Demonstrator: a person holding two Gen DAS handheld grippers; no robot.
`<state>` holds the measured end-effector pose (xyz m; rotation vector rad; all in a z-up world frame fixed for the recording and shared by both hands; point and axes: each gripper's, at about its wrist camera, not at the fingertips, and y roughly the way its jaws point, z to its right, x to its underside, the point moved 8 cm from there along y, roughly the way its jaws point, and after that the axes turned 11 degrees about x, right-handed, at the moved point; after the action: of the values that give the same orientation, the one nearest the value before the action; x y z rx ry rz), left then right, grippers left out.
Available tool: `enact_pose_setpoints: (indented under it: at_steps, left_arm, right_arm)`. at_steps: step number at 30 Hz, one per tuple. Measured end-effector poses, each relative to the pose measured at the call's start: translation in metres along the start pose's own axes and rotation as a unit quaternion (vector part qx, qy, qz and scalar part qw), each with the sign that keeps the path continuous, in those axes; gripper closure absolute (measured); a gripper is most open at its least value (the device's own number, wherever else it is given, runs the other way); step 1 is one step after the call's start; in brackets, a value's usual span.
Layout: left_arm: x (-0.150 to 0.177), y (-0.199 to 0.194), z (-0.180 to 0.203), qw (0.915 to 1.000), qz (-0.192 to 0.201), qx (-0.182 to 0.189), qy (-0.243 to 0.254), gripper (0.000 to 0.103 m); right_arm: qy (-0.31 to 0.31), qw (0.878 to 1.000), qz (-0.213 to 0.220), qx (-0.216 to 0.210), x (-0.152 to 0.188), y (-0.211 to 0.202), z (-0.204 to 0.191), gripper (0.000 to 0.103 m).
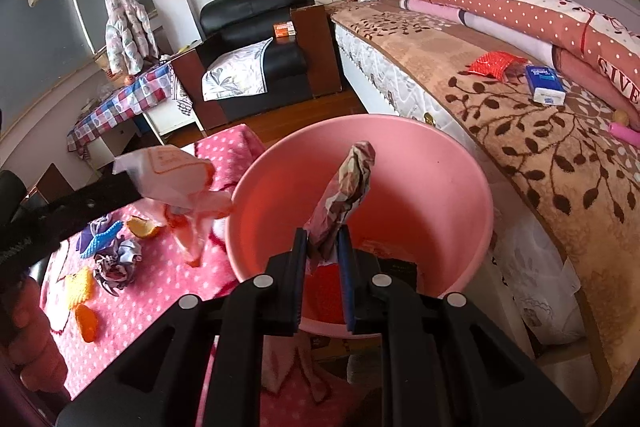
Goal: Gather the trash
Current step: 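Carry the white bag and brown wrapper with both tools over the pink bucket, then open both tools to drop the bag and wrapper into the bucket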
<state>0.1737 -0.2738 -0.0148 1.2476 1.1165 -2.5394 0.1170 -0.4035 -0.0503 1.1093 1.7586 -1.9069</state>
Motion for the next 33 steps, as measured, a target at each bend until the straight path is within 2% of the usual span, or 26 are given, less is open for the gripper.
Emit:
enact_pose_setpoints:
  at_steps: [6,13,15,17,19,24,33]
  left_arm:
    - [0.002,0.025,0.002,0.9998,-0.018,-0.003,0.006,0.090]
    - [0.005,0.037,0.001,0.9996,-0.029,-0.002,0.003,0.088]
    - [0.005,0.036,0.000,0.9997,-0.025,-0.005,0.001,0.084]
    - [0.004,0.035,0.000,0.9997,-0.023,-0.006,0.000,0.072]
    - [0.003,0.032,-0.002,0.9998,-0.018,-0.008,-0.001,0.067]
    - [0.002,0.026,-0.002,0.9999,-0.012,-0.011,-0.003,0.064]
    - [0.006,0.010,-0.007,0.9998,-0.008,-0.013,-0.008,0.064]
  right_arm:
    - [0.005,1.000,-0.001,0.010,0.000,0.005,0.006,0.087]
    - [0.011,1.000,-0.003,0.016,0.001,0.008,0.012,0.087]
    - [0.012,1.000,-0.004,0.017,0.002,0.009,0.012,0.087]
    - [0.013,1.000,-0.004,0.017,0.002,0.009,0.012,0.087]
    - [0.013,1.000,-0.003,0.018,0.002,0.010,0.013,0.087]
    - [0.020,1.000,-0.002,0.016,0.001,0.008,0.013,0.087]
    - [0.036,0.999,-0.013,0.007,0.002,0.007,0.014,0.071]
